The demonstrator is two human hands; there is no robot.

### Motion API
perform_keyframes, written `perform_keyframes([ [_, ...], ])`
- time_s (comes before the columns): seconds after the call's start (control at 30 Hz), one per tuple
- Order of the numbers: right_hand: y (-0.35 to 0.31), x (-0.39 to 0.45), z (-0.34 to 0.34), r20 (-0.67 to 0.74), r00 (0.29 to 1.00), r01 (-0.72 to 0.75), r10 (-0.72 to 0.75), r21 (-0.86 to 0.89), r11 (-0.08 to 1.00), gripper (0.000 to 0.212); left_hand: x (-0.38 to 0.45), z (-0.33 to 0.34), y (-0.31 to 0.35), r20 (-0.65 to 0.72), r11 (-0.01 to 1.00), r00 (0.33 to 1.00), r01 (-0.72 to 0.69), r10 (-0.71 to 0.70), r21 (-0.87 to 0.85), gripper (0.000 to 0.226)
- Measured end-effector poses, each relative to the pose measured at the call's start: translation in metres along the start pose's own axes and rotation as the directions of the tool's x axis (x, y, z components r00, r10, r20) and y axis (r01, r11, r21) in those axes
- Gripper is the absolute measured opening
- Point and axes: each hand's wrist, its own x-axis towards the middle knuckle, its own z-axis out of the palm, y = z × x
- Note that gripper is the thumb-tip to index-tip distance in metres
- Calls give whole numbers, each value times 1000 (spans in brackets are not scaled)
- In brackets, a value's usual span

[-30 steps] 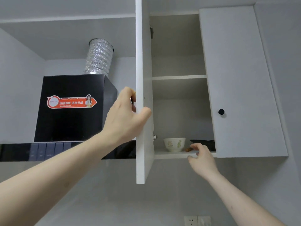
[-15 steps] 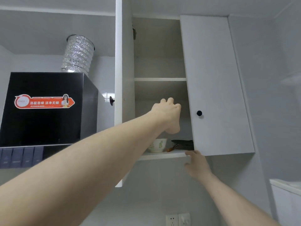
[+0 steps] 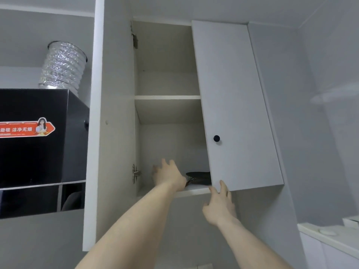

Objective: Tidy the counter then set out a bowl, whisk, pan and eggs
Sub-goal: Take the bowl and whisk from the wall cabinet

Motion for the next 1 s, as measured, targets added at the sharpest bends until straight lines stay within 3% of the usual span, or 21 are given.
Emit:
perform_keyframes([
  [0.1, -6, 2, 9, -190, 981, 45, -47, -15, 999, 49, 11, 23, -14, -71, 994, 992, 97, -101, -55, 56],
  [0.2, -18, 14, 10, -270, 942, 197, -199, -35, 980, 36, 25, 37, -29, -79, 979, 983, 154, -165, -130, 53],
  [0.33, -37, 41, 9, -207, 948, 250, -244, 3, 968, 40, 36, 53, -46, -65, 967, 983, 157, -174, -203, 56],
  [0.53, -57, 85, 16, -43, 985, 164, -166, -58, 985, 45, 51, 67, -52, -52, 935, 979, 173, -198, -309, 59],
  [0.67, -64, 112, 34, 4, 993, 120, -120, -73, 990, 53, 55, 74, -54, -98, 948, 973, 175, -207, -267, 57],
  [0.8, -56, 134, 41, -13, 994, 100, -106, -217, 971, 38, 57, 77, -54, -139, 955, 968, 171, -208, -243, 54],
  [1.0, -48, 141, 44, -14, 999, 41, -46, -269, 962, 21, 56, 79, -51, -183, 956, 960, 166, -213, -241, 51],
])
